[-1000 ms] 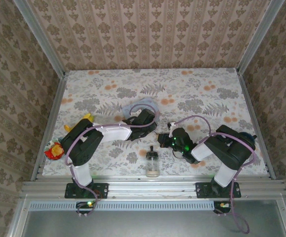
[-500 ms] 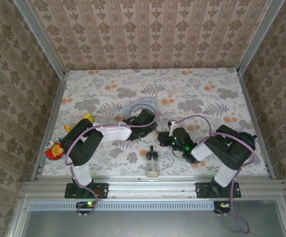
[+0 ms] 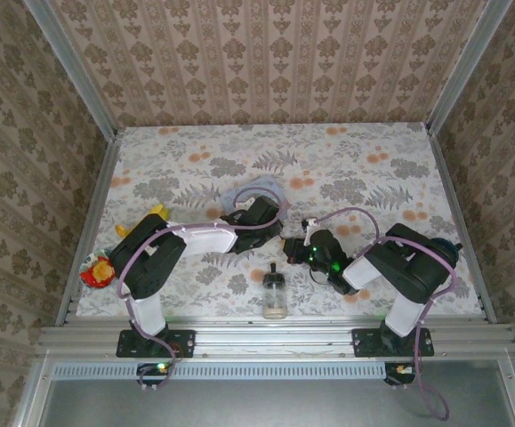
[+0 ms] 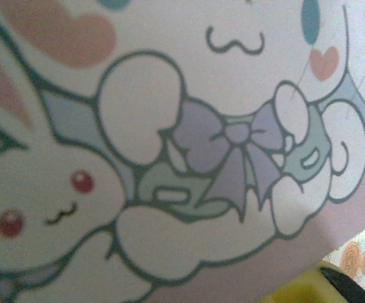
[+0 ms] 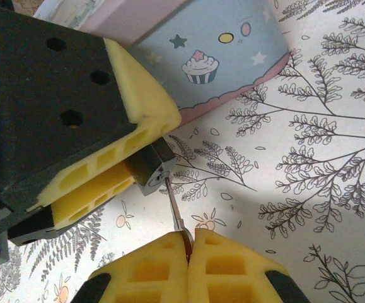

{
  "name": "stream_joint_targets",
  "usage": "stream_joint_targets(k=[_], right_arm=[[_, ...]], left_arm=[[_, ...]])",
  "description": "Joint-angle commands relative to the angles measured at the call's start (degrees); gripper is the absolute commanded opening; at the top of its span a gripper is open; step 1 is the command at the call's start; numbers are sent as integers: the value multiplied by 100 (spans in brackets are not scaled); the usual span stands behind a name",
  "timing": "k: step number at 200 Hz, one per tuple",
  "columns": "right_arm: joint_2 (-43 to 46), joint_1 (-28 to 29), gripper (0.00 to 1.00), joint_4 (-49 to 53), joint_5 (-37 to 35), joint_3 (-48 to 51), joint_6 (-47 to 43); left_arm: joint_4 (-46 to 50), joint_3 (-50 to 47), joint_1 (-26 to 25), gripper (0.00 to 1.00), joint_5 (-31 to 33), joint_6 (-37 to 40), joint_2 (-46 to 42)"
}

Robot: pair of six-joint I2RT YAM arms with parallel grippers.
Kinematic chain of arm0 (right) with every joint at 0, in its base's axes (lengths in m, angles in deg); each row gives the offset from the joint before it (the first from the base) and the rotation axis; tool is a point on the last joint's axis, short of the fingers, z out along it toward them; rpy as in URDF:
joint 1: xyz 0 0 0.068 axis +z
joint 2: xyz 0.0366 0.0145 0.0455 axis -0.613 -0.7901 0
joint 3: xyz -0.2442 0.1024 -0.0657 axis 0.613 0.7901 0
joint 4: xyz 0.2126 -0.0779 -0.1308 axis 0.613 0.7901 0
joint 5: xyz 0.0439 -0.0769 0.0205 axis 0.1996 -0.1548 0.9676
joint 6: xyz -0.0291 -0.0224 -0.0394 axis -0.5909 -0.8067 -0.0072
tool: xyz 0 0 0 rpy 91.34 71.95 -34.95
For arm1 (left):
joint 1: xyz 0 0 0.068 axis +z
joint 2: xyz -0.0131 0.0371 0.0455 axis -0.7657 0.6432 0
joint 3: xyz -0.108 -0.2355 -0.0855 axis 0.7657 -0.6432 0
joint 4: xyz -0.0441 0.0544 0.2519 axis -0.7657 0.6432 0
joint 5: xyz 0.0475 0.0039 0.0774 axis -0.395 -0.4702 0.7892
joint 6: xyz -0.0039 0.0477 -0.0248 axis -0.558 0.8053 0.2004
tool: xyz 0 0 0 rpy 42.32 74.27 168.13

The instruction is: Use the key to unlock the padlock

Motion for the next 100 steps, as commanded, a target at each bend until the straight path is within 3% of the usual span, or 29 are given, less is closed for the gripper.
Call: stream_joint_targets(k=[1,100], right_arm=[[-120,39,0,-225,-156,-87,62],[-182,39,0,-400,-72,-183,1]], left_arm=[[-220,146,-42,17,-24,-114,-225],[-285,146,-40,17,-129,-140,-168]])
